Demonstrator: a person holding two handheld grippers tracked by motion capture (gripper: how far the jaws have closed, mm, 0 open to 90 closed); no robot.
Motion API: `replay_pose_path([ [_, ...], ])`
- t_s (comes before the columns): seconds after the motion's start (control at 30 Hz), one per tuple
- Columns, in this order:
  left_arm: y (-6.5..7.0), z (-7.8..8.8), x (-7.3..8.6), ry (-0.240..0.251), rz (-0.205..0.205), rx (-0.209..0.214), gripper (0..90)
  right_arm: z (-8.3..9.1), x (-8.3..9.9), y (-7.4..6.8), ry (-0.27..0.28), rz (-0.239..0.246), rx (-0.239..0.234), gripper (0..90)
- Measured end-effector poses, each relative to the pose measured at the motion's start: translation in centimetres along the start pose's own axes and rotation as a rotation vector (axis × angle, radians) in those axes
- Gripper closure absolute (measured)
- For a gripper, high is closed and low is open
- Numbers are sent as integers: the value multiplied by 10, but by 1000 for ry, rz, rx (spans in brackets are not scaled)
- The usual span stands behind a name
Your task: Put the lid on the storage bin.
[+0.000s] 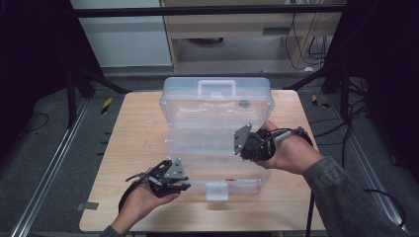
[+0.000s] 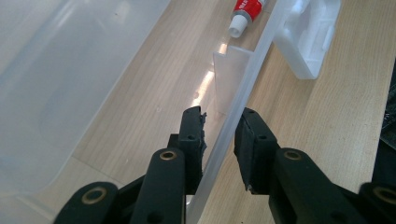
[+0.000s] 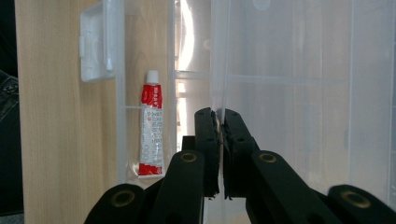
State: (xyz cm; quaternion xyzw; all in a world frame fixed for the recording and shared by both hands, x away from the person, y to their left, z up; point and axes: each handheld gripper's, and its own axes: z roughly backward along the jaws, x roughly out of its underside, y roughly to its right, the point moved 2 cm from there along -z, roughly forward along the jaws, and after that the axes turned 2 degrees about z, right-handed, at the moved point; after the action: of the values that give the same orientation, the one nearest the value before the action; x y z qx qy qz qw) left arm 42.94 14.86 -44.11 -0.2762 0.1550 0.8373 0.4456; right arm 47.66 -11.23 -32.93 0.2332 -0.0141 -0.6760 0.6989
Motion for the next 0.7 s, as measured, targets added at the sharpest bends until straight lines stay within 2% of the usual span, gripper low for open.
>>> replay_pose_path([
  [0.03, -13, 0, -6, -4, -210, 22, 722, 0, 0, -1, 2, 3, -6, 864],
  [0.33, -11, 2, -5, 12, -208, 11, 707, -2, 1, -3, -1, 0, -17, 860],
  [0.43, -11, 9, -5, 39, -202, 9, 642, -1, 1, -2, 1, -2, -16, 859],
  [0.53, -10, 20, -4, 67, -198, 0, 621, -1, 1, -2, -3, -2, -16, 858],
  [0.63, -10, 34, -4, 119, -169, -7, 587, -1, 2, -2, 3, -3, -18, 856],
  [0.67, -10, 40, -5, 139, -140, 15, 596, -1, 1, -2, 4, -3, -18, 856],
  [0.7, -11, 45, -6, 151, -129, 29, 616, -1, 2, -2, 5, -4, -18, 855],
])
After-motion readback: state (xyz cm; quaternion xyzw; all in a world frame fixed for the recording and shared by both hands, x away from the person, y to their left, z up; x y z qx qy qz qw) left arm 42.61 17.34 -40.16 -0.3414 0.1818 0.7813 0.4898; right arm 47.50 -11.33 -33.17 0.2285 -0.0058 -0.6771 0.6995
